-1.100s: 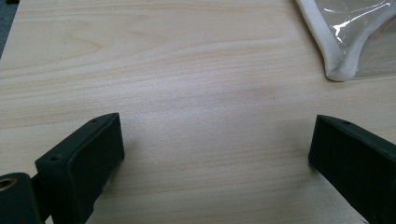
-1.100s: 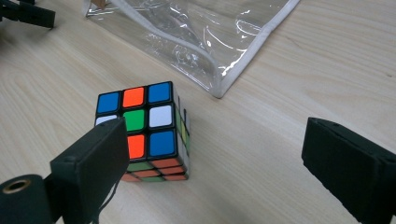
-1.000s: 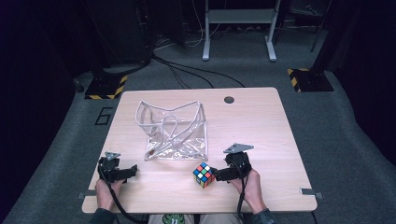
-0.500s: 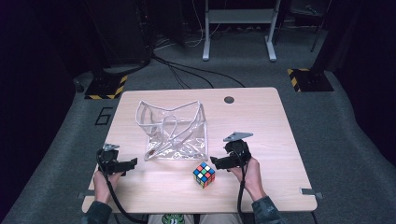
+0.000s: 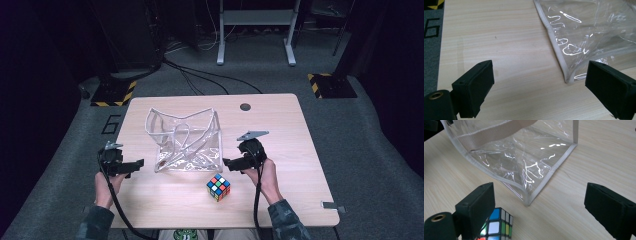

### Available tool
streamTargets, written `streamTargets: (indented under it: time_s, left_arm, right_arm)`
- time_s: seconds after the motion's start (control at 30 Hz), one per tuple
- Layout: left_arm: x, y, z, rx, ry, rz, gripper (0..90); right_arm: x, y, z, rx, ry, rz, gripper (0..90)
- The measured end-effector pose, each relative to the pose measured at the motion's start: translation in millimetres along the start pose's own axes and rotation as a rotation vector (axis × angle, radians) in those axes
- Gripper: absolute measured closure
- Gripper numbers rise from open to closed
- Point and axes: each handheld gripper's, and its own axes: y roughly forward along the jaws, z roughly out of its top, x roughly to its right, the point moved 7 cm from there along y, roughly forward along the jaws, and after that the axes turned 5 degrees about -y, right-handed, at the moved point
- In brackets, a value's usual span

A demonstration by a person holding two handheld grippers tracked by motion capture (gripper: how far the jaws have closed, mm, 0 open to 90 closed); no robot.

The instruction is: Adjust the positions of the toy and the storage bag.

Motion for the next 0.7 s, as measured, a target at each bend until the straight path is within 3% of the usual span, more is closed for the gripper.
streamTargets:
  time_s: [0.2, 0.5, 0.7]
  left_arm:
    - [4.5, -6.0, 16.0, 0.012, 0.004, -0.021, 8.5]
    - [8.5, -12.4, 38.4, 0.018, 0.015, -0.020, 9.4]
    - [11.2, -16.7, 53.3, 0.034, 0.001, -0.045, 9.4]
  right_arm:
    - [1.4, -0.2, 16.6, 0.000, -0.011, 0.004, 9.0]
    - [5.2, 1.6, 37.9, 0.001, -0.019, 0.010, 9.1]
    - [4.4, 0.4, 54.2, 0.014, -0.023, 0.022, 9.2]
